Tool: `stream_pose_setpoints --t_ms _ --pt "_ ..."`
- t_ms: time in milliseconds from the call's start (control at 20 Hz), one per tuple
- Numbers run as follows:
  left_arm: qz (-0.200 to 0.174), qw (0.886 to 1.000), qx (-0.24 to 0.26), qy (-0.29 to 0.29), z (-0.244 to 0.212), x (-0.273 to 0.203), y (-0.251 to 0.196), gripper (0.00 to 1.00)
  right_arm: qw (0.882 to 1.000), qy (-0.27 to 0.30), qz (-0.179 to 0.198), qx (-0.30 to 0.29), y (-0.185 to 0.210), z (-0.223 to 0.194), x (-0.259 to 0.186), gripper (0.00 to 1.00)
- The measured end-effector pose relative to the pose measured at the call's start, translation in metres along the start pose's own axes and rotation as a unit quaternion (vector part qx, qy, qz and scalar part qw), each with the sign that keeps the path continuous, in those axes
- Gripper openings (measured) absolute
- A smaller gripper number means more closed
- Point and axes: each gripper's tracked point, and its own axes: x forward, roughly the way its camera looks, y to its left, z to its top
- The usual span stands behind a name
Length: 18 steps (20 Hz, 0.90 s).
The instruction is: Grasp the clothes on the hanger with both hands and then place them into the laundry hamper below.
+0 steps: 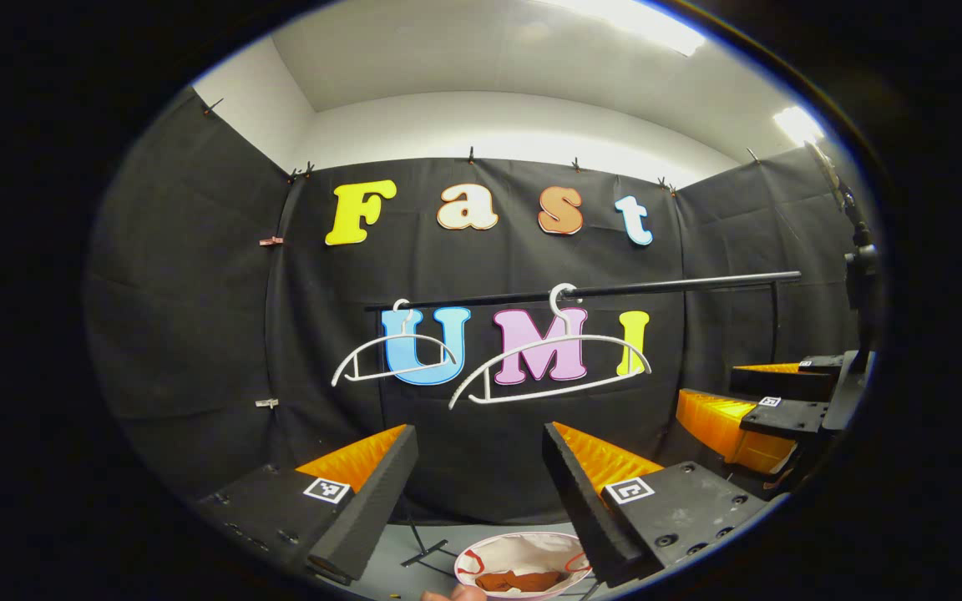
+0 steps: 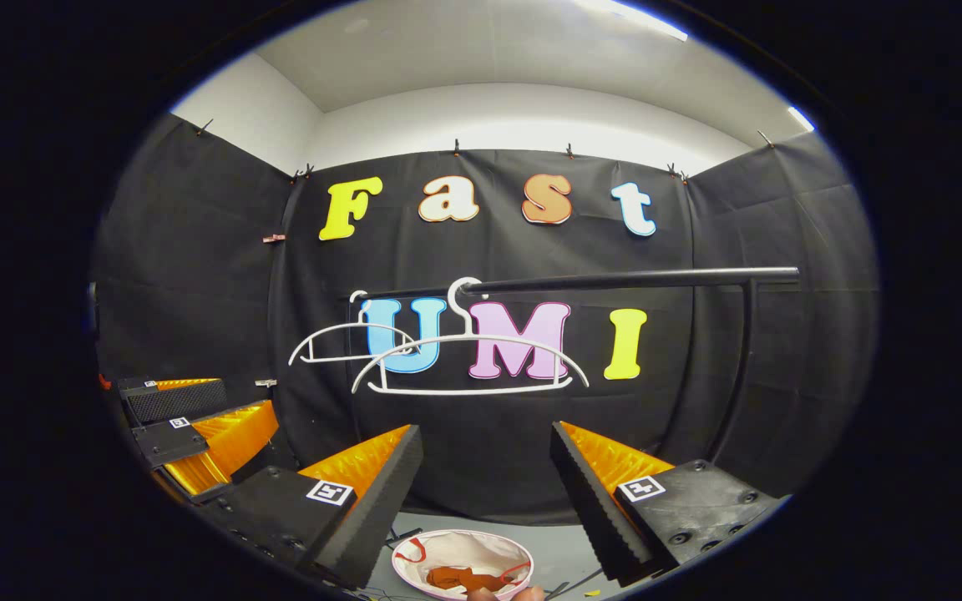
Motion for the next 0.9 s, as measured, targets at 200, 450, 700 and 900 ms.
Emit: stream_pose_setpoints --t_ms 200,450,700,900 --pt "0.002 1.0 0.002 0.001 0.002 0.002 0.002 0.92 1.0 -0.004 0.0 0.001 0.0 0.004 0.001 1.0" --pt "0.003 1.0 0.005 -0.001 0.003 0.002 0.002 0.95 1.0 -0.012 -0.006 -0.002 -0.004 0.011 0.0 0.99" --pt "0.001 1.0 0.003 0.0 0.004 0.001 0.0 0.95 1.0 -0.014 -0.009 -0.011 -0.006 0.013 -0.005 1.0" --pt "0.001 1.0 0.005 0.003 0.003 -0.001 -0.002 0.95 1.0 -0.023 -0.013 -0.014 -0.01 0.016 -0.009 1.0"
